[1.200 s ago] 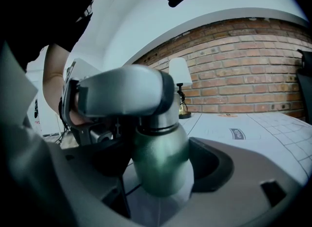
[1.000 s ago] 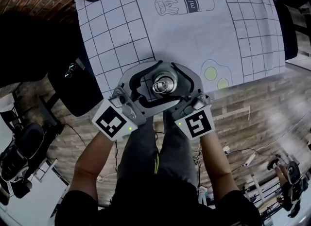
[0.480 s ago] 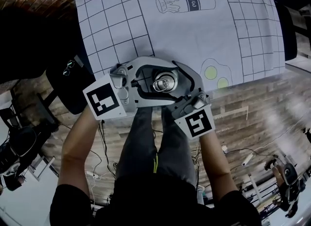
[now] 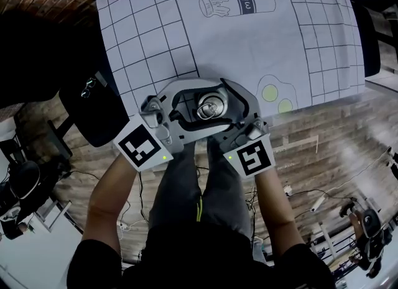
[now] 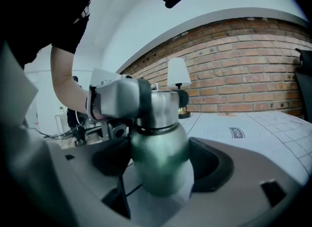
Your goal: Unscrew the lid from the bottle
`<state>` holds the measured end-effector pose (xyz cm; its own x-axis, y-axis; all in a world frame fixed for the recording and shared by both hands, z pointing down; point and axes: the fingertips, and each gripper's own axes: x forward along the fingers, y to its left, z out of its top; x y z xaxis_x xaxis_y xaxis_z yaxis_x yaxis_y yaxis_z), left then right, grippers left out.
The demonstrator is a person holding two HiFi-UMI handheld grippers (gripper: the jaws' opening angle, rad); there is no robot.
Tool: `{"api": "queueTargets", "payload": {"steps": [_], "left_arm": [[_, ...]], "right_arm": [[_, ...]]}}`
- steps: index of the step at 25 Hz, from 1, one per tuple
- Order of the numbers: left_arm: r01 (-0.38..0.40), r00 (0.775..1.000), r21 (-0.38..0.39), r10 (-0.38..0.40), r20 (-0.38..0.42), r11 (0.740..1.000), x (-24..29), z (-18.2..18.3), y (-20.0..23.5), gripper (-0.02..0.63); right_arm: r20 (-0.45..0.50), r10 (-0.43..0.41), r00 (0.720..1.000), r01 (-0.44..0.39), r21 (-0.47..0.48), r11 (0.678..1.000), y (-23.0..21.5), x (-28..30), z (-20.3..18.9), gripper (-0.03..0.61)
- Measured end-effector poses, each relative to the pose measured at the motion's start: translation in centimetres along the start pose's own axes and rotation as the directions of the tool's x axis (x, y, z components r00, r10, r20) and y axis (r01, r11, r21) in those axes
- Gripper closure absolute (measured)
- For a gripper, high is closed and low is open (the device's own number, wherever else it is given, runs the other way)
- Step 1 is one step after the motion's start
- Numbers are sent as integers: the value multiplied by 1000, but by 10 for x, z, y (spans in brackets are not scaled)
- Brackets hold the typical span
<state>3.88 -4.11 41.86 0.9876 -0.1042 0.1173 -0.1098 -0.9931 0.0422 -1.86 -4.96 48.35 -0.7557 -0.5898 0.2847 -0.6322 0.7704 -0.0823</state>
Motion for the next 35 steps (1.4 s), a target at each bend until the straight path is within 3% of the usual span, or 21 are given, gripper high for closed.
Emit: {"api": "queueTargets", "payload": {"steps": [3, 7, 10, 12, 20, 22, 27, 30, 35], "left_arm": [[-173, 985, -36, 173, 11, 984, -1, -1, 7, 341], [-393, 919, -43, 394, 12, 919, -3, -2, 15, 348], [-478, 878, -30, 478, 23, 878, -5, -1, 18, 350], [-481, 876, -21, 482, 24, 876, -5, -1, 18, 350], [-360, 932, -25, 361, 19, 932, -2, -3, 12, 333], [-293, 956, -47, 294, 17, 955, -1, -5, 8, 272], [-63, 998, -122, 64, 6, 991, -9, -10, 2, 265], [88, 996, -39, -88, 1, 995, -8, -2, -1, 265], [259, 966, 26, -258, -17, 966, 0, 6, -5, 265]], "right_arm": [[7, -5, 1000, 5, 4, 1000, 0, 0, 1, 230], [12, -16, 1000, 16, 21, 1000, -1, 0, 0, 230], [8, -14, 1000, 14, 19, 1000, 0, 0, 0, 230], [4, -12, 1000, 12, 19, 1000, 0, 0, -1, 230], [8, -11, 1000, 11, 20, 1000, 0, 1, -1, 230], [6, -8, 1000, 8, 19, 1000, 0, 1, -1, 230], [13, -8, 1000, 8, 16, 1000, 0, 0, 0, 230], [14, -8, 1000, 8, 16, 1000, 0, 0, 0, 230], [4, -7, 1000, 7, 20, 1000, 0, 0, -1, 230]]}}
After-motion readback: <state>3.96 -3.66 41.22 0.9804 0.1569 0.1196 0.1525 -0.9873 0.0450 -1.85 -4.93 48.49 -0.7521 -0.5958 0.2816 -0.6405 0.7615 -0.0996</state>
